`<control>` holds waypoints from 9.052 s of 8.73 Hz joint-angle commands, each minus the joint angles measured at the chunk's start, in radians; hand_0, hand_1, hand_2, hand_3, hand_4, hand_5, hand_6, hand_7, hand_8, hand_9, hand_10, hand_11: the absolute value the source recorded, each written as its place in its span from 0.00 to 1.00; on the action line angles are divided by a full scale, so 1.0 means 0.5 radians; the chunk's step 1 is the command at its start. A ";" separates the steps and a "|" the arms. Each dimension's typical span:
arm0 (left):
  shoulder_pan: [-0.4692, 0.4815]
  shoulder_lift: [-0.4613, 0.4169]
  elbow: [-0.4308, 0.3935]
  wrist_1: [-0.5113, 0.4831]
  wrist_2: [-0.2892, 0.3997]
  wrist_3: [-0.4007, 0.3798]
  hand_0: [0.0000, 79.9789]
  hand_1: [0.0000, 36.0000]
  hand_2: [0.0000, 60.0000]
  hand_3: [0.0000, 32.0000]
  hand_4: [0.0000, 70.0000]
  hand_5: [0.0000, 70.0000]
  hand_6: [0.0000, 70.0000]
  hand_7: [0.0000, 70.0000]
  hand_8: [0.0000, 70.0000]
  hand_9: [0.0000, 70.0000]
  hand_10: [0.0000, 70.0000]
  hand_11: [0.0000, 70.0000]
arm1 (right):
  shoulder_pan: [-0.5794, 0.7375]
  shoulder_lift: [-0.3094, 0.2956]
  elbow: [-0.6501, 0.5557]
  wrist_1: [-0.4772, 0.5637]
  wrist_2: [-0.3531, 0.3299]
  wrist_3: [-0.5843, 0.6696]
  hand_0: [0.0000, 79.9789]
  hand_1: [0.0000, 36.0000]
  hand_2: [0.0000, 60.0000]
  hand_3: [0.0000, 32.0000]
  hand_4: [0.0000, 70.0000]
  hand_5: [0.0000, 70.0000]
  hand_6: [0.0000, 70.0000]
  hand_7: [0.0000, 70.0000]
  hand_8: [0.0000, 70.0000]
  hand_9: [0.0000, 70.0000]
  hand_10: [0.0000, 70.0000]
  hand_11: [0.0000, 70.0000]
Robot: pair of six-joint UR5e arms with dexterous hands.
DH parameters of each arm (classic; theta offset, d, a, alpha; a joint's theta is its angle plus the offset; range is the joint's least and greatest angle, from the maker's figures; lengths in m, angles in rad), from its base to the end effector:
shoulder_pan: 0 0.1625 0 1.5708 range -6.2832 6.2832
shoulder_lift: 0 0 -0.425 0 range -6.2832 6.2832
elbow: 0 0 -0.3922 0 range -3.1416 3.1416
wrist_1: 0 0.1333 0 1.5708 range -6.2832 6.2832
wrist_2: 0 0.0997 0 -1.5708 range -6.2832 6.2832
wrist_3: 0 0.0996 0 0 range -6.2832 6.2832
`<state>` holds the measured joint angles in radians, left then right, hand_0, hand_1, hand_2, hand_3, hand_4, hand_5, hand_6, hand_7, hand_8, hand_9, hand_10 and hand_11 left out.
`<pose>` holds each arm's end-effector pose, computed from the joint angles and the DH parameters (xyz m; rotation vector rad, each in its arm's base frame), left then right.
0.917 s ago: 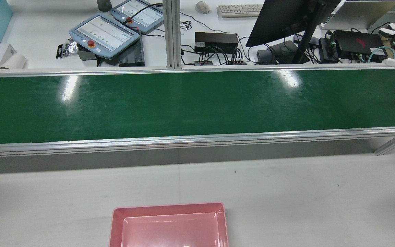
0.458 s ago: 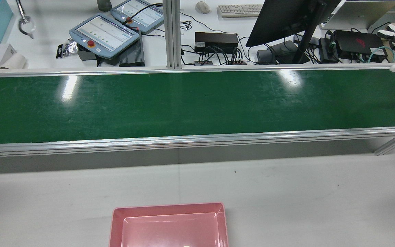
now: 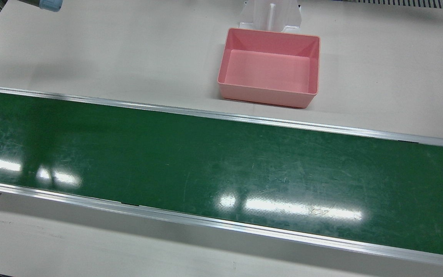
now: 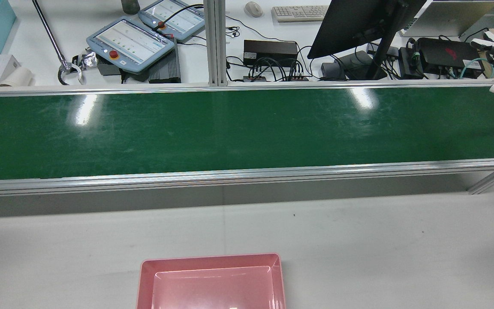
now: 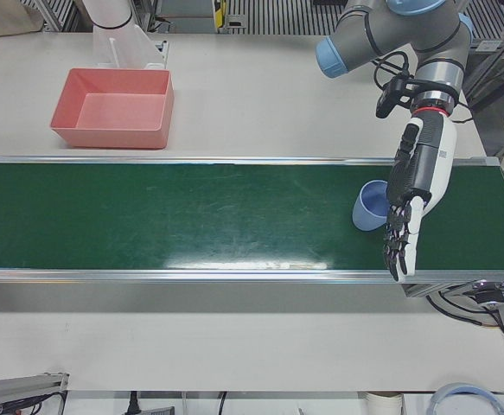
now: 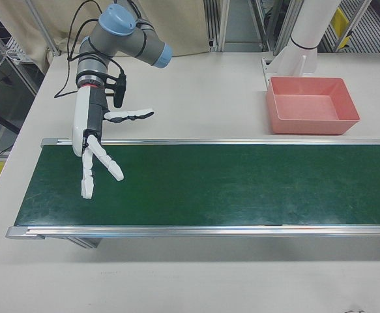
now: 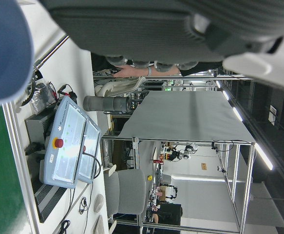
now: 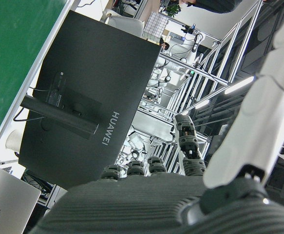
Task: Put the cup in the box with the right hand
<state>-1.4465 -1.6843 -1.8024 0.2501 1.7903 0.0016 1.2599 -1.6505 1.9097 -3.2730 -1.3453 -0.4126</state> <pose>-0.0459 -0.5332 0.5421 -0.3461 2.1282 -1.9320 0.0092 -0.4801 0.5721 0.3216 -2.1259 1.8461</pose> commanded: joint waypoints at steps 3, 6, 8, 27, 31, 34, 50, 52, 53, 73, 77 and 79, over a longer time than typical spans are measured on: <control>0.000 0.000 -0.003 0.003 0.000 0.000 0.00 0.00 0.00 0.00 0.00 0.00 0.00 0.00 0.00 0.00 0.00 0.00 | -0.004 0.000 -0.018 0.042 -0.003 0.000 0.60 0.31 0.10 0.00 0.07 0.07 0.04 0.11 0.03 0.08 0.03 0.07; 0.000 0.000 0.000 0.000 0.000 0.000 0.00 0.00 0.00 0.00 0.00 0.00 0.00 0.00 0.00 0.00 0.00 0.00 | -0.013 0.000 -0.015 0.042 -0.003 0.000 0.58 0.32 0.16 0.00 0.08 0.06 0.05 0.12 0.03 0.08 0.04 0.07; 0.000 0.000 0.000 0.000 0.000 0.000 0.00 0.00 0.00 0.00 0.00 0.00 0.00 0.00 0.00 0.00 0.00 0.00 | -0.013 -0.003 -0.015 0.045 -0.006 0.000 0.60 0.24 0.00 0.00 0.13 0.06 0.05 0.12 0.03 0.08 0.04 0.07; 0.000 0.000 -0.003 0.003 0.000 0.000 0.00 0.00 0.00 0.00 0.00 0.00 0.00 0.00 0.00 0.00 0.00 0.00 | -0.164 0.061 -0.258 0.235 -0.012 -0.025 0.58 0.32 0.17 0.09 0.09 0.06 0.04 0.17 0.02 0.07 0.02 0.04; 0.000 0.000 -0.003 0.000 0.000 0.000 0.00 0.00 0.00 0.00 0.00 0.00 0.00 0.00 0.00 0.00 0.00 0.00 | -0.170 0.061 -0.276 0.238 -0.012 -0.022 0.58 0.29 0.11 0.09 0.10 0.06 0.04 0.16 0.02 0.08 0.02 0.05; 0.000 0.000 -0.003 0.000 0.000 0.000 0.00 0.00 0.00 0.00 0.00 0.00 0.00 0.00 0.00 0.00 0.00 0.00 | -0.176 0.064 -0.294 0.241 -0.009 -0.028 0.57 0.32 0.17 0.08 0.09 0.06 0.04 0.16 0.02 0.08 0.02 0.05; 0.000 0.000 -0.003 0.003 0.003 0.000 0.00 0.00 0.00 0.00 0.00 0.00 0.00 0.00 0.00 0.00 0.00 0.00 | -0.207 0.067 -0.368 0.244 -0.003 -0.019 0.74 1.00 1.00 0.00 0.27 0.19 0.15 0.43 0.15 0.26 0.13 0.25; 0.000 0.000 0.000 0.000 0.003 0.000 0.00 0.00 0.00 0.00 0.00 0.00 0.00 0.00 0.00 0.00 0.00 0.00 | -0.182 0.064 -0.365 0.247 0.015 -0.006 0.75 1.00 1.00 0.00 0.40 0.26 0.40 1.00 0.61 0.97 0.42 0.65; 0.000 0.000 -0.003 0.000 0.000 0.000 0.00 0.00 0.00 0.00 0.00 0.00 0.00 0.00 0.00 0.00 0.00 0.00 | -0.143 0.067 -0.353 0.251 0.018 0.003 0.76 1.00 1.00 0.00 0.45 0.26 0.39 1.00 0.61 0.97 0.41 0.64; 0.000 0.000 0.000 0.000 0.000 0.000 0.00 0.00 0.00 0.00 0.00 0.00 0.00 0.00 0.00 0.00 0.00 0.00 | -2.185 0.500 0.945 -0.277 0.589 -0.890 0.65 0.47 0.19 0.00 0.27 0.08 0.09 0.32 0.00 0.07 0.04 0.09; 0.000 0.000 0.000 0.000 0.000 0.000 0.00 0.00 0.00 0.00 0.00 0.00 0.00 0.00 0.00 0.00 0.00 0.00 | -2.170 0.494 0.948 -0.277 0.589 -0.884 0.65 0.45 0.15 0.00 0.30 0.08 0.10 0.35 0.01 0.09 0.05 0.10; 0.000 0.000 0.000 0.000 0.000 0.000 0.00 0.00 0.00 0.00 0.00 0.00 0.00 0.00 0.00 0.00 0.00 0.00 | -1.774 0.433 0.973 -0.295 0.558 -0.738 0.66 0.50 0.22 0.00 0.29 0.08 0.10 0.38 0.02 0.10 0.05 0.11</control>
<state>-1.4465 -1.6843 -1.8027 0.2500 1.7907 0.0015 0.1939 -1.4037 2.3853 -3.4120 -1.0542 -0.8497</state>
